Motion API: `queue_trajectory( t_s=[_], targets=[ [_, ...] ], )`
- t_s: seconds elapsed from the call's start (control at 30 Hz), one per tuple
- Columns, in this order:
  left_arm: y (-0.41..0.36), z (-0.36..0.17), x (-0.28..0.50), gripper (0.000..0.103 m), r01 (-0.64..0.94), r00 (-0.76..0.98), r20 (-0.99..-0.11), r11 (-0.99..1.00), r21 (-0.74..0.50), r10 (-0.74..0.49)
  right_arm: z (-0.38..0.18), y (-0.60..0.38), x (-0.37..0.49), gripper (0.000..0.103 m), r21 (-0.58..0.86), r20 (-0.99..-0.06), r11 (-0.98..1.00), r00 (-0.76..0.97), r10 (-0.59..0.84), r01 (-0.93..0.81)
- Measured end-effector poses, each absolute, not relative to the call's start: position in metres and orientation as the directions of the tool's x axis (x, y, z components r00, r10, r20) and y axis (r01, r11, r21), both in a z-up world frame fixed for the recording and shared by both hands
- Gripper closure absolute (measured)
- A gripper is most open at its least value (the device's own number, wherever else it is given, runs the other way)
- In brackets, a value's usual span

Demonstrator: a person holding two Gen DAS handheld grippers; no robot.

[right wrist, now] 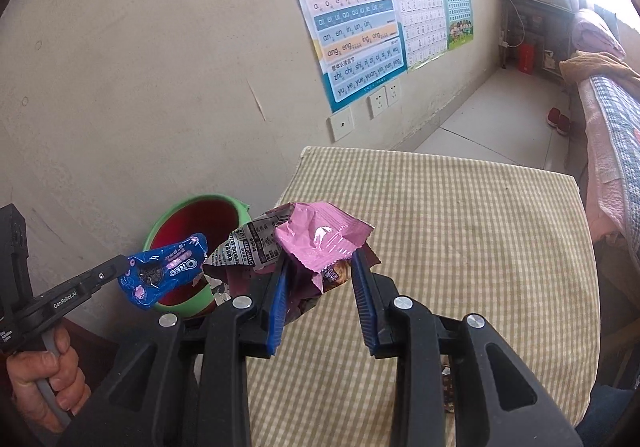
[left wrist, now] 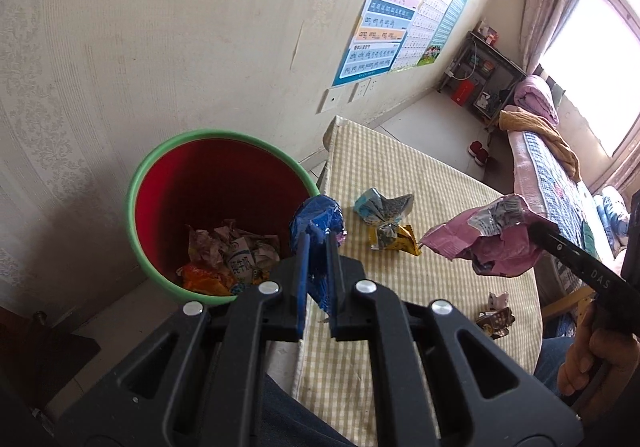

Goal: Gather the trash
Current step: 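Carry the pink foil bag and Oreo wrapper over the red bin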

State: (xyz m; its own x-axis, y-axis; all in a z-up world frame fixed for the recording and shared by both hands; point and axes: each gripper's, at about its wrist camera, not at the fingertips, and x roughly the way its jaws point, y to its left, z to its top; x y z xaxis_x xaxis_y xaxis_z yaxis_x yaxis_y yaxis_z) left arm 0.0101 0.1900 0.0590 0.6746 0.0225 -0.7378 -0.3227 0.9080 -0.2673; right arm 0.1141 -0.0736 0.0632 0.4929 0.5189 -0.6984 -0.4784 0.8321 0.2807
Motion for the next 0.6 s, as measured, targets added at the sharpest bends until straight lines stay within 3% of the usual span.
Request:
queue_trajectory(
  t_s=[0.6],
  targets=[
    [0.274,0.046,-0.016,0.096,-0.444,0.709,-0.695,0.841,-0.31,0.117,0.062,0.077,0.127,0.073,0.207,-0.708,0.73,0.416,0.571,-0.651]
  ],
)
